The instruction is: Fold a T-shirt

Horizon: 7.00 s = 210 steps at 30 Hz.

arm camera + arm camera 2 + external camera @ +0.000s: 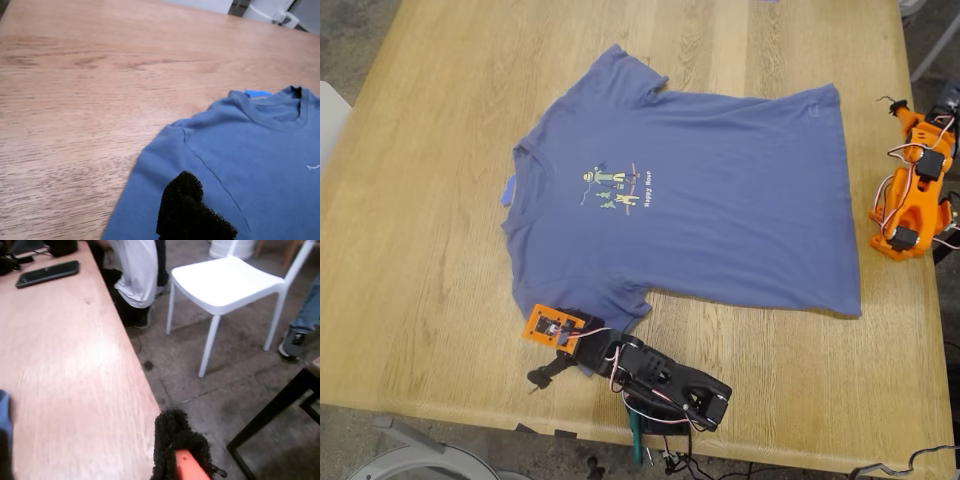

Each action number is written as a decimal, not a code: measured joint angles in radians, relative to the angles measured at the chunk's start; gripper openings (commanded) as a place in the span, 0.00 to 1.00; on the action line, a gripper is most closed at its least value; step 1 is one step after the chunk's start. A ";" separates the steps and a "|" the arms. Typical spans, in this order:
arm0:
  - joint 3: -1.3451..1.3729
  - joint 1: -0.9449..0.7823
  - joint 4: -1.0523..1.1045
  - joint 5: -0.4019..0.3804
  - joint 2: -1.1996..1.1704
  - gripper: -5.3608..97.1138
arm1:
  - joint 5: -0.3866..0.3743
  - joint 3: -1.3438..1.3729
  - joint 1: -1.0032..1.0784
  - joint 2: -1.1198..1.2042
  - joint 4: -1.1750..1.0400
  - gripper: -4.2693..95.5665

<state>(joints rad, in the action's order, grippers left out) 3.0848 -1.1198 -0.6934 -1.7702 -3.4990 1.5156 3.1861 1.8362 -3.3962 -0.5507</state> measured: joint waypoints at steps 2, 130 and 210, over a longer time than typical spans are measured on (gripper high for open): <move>0.000 0.000 -0.018 0.000 0.000 0.77 | -0.009 -0.026 -0.012 0.000 -0.020 0.53; -3.318 0.394 -0.416 0.184 3.267 0.79 | -0.081 -1.062 -2.115 1.660 0.253 0.45; -3.381 0.456 -0.611 0.058 3.465 0.05 | -0.109 -1.186 -1.985 1.809 0.183 0.42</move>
<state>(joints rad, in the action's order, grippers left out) -0.2961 -0.6642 -1.3039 -1.7119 -0.0337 1.4067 2.0003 -0.1488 -1.5877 -0.3682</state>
